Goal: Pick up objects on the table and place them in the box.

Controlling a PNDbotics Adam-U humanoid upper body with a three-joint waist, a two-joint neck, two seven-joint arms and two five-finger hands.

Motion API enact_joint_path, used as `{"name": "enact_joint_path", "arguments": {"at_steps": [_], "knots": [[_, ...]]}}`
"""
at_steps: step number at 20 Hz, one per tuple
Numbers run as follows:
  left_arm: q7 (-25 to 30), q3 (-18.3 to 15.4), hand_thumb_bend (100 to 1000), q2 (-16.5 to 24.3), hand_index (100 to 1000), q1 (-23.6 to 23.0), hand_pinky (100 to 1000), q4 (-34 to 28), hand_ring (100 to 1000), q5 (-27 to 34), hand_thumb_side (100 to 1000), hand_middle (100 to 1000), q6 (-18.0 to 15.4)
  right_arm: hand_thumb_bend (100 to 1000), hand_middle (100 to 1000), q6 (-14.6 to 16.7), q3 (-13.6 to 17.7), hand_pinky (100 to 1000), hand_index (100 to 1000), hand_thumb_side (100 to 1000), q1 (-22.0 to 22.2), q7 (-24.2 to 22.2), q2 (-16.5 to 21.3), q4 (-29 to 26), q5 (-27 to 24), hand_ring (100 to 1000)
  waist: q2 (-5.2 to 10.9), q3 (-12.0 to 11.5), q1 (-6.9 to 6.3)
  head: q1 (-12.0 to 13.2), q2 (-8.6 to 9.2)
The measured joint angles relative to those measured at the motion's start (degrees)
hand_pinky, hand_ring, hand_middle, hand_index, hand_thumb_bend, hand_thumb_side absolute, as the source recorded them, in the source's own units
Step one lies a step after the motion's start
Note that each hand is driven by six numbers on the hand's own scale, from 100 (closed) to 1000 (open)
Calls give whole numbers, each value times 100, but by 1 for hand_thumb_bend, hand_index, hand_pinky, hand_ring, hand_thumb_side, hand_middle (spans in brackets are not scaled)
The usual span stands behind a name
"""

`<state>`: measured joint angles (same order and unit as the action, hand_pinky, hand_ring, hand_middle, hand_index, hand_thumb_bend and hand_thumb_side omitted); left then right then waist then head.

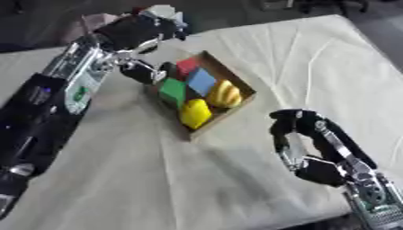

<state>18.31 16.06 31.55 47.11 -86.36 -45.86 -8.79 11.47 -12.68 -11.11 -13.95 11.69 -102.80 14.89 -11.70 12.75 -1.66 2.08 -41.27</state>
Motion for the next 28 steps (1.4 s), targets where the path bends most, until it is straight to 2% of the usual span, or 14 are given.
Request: {"name": "enact_joint_path", "arguments": {"at_steps": [4,5,6,9,13,17,24,28], "knots": [[-291,-448,146,475,873,-852,750,-1104,715,894,300,780,475,100,592,-14,76,635,803,361,6,82,5,0,25,651,1,-164,0,-50,-3],[-409,-583,156,539,871,-1107,745,-1379,710,1123,346,775,607,100,597,-18,102,635,808,396,7,113,11,0,39,654,6,-212,0,-57,-4],[-537,-714,146,563,872,-1353,742,-1624,707,1325,373,773,734,100,598,-23,132,634,812,363,13,146,19,0,52,655,6,-265,0,-64,-7],[-974,-1053,109,547,871,-2093,738,-2214,699,1847,425,765,1070,100,606,-49,221,635,822,361,56,287,23,0,80,662,8,-459,-2,-69,-59],[-1577,-1357,100,158,863,-2882,729,-2627,686,2272,488,753,1316,100,621,-97,321,636,837,372,59,499,66,-1,126,674,8,-689,-2,-15,-157],[-2051,-1512,100,-438,864,-3362,722,-2705,678,2562,553,749,1436,100,644,-156,394,637,854,380,99,730,67,-1,162,690,10,-807,-2,83,-233],[-2309,-1526,100,-1260,868,-3748,715,-2702,665,2899,622,741,1421,100,670,-277,495,634,864,396,101,1153,39,-1,170,701,10,-815,-2,217,-256],[-2322,-1523,100,-1580,865,-3915,707,-2630,652,2953,649,731,1407,100,669,-359,548,632,863,403,102,1418,10,-1,169,700,4,-794,0,243,-256]]}}
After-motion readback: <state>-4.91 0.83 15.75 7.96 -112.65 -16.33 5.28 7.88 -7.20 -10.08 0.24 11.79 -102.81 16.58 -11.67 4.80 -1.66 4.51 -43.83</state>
